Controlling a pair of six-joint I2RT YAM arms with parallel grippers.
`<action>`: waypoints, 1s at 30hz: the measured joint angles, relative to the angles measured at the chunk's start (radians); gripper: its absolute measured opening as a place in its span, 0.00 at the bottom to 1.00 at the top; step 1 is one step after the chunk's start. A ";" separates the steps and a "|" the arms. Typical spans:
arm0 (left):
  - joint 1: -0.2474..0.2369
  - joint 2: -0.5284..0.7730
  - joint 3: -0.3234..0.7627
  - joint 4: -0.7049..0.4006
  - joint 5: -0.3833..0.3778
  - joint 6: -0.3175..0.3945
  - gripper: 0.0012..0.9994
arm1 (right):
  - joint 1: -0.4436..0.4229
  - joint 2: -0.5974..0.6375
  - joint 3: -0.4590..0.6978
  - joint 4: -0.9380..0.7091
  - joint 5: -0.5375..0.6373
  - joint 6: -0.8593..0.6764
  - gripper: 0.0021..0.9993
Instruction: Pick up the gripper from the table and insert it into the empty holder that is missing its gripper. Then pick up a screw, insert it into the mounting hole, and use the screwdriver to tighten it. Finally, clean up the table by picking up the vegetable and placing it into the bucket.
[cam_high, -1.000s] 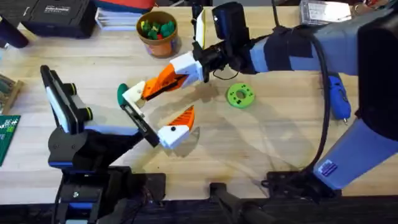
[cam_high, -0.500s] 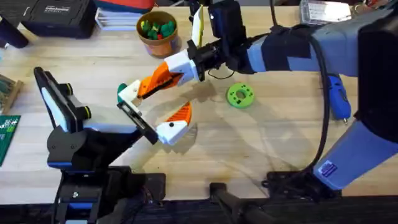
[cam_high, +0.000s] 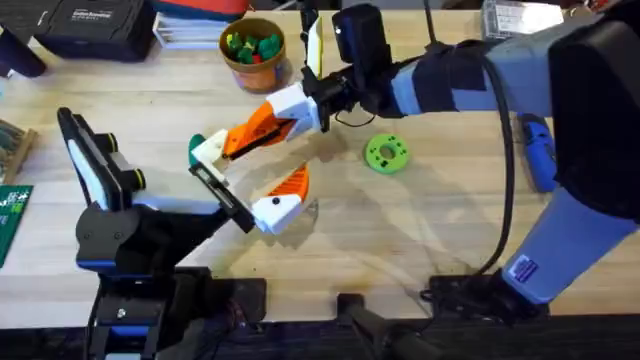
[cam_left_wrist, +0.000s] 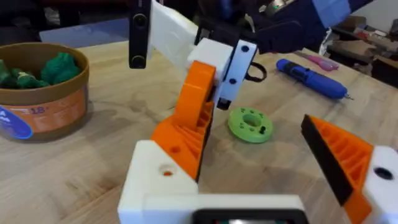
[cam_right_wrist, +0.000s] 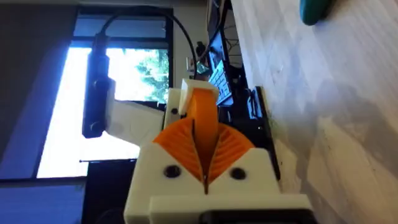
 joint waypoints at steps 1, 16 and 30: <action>0.000 0.000 0.000 0.001 0.007 0.000 0.99 | -0.003 0.000 0.000 -0.001 -0.007 0.000 0.01; -0.011 0.000 0.000 0.004 0.119 0.035 0.99 | -0.036 0.020 0.000 -0.017 -0.148 0.000 0.01; -0.009 0.013 0.000 -0.002 0.104 -0.011 0.99 | -0.028 0.075 0.011 0.001 -0.148 0.027 0.01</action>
